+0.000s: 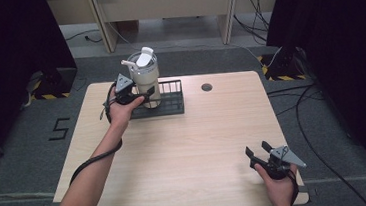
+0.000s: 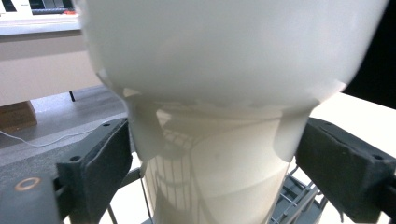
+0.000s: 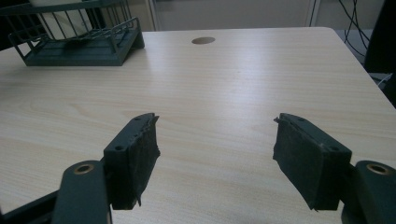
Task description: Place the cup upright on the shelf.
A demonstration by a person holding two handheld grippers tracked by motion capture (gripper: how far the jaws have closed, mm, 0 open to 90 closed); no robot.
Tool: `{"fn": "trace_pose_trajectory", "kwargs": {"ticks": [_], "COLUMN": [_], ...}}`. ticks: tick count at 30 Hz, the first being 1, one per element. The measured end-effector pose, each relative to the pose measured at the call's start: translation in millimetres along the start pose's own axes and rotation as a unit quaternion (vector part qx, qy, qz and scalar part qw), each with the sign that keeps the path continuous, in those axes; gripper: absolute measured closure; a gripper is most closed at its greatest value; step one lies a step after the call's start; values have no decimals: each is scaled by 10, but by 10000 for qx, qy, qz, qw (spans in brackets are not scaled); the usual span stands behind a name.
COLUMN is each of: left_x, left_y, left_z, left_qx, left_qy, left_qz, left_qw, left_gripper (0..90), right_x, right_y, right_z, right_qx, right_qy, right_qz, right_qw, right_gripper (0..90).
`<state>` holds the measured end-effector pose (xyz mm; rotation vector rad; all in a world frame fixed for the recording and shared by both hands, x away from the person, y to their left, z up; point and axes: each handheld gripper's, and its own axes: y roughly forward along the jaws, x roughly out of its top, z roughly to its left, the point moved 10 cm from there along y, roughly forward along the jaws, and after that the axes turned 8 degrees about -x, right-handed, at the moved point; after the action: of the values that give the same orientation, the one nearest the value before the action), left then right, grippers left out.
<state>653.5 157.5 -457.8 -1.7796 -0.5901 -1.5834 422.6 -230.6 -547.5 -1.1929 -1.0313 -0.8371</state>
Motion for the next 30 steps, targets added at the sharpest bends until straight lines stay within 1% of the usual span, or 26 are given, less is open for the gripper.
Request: {"fn": "trace_pose_trajectory", "kwargs": {"ticks": [2,6,10,14,19,24,30], "left_x": [-4,-4,-4,-22,-14,-1,-22], "left_y": [-27,-72,-97,-126,-191,-247,-322], "left_z": [1,-11,-25,-29,-40,-72,-73], "left_qx": [-3,-48,-68,-88,-91,-118,-105], "left_qy": [51,59,79,50,33,78,104], "left_qz": [12,-16,-17,-8,-57,-61,-46], "left_qw": [10000,10000,9999,9999,9999,9999,9999], "left_gripper": [117,133,134,140,140,141,141], "right_x": [0,-1,-2,-1,-1,-2,-1], "right_y": [1,1,2,0,1,2,1], "right_z": [0,1,1,0,0,0,0], "right_qx": [-3,-14,-19,-17,-20,-26,-30], "right_qy": [-3,-16,-22,-9,-19,-14,-18], "right_qz": [3,9,10,10,7,10,5], "right_qw": [10000,10000,10000,10000,10000,10000,10000], "right_gripper": [305,305,305,305,305,305,305]}}
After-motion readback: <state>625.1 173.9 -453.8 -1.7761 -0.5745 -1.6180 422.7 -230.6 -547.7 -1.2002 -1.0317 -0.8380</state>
